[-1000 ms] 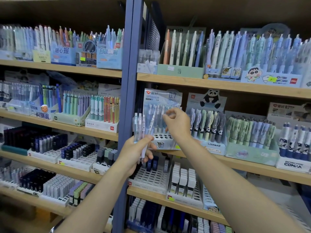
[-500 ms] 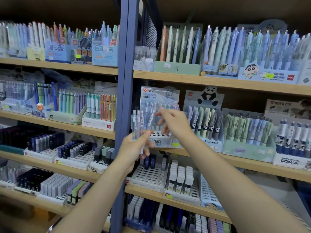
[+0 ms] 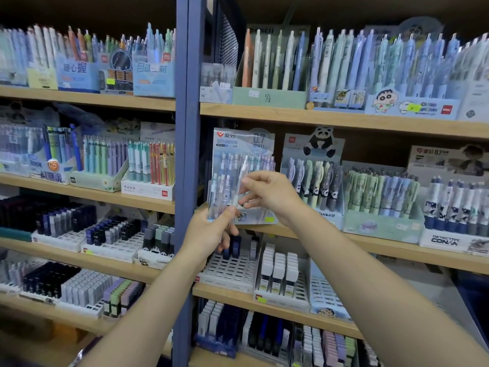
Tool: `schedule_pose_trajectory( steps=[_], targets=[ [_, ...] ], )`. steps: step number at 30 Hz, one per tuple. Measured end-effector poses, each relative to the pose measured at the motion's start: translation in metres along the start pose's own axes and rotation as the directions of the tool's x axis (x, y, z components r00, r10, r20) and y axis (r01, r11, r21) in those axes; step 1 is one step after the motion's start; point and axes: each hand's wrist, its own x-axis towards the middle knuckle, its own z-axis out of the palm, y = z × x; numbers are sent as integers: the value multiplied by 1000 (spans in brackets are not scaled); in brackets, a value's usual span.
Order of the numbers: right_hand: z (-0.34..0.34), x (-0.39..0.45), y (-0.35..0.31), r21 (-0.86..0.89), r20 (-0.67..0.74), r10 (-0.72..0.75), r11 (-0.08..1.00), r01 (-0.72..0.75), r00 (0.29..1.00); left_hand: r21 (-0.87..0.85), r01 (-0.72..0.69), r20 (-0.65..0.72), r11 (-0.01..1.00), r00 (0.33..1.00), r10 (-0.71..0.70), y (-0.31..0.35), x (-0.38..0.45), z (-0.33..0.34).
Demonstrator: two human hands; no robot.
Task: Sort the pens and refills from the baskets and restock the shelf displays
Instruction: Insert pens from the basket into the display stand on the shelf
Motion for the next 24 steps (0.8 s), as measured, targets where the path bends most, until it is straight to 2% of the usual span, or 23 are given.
schedule_pose_trajectory(
  steps=[5,9,11,20,24],
  targets=[
    [0,2,-7,-84,28,-41,996,43,999,40,14,29,999,999,-15,0,1,-6],
    [1,9,-12,-66,-175,-146,989,136,974,49,49,39,998,998,-51,-4,3,-14],
    [1,15,-10,-92,-223,-157,986,140,962,2,78,54,997,995,-78,-4,2,-16],
    [6,26,-1,-342,-240,-206,933,116,949,-66,70,39,995,997,-67,-3,1,-24],
    [9,26,-2,-418,-164,-169,904,87,972,-100,61,38,993,998,-58,-5,0,-24]
  ],
)
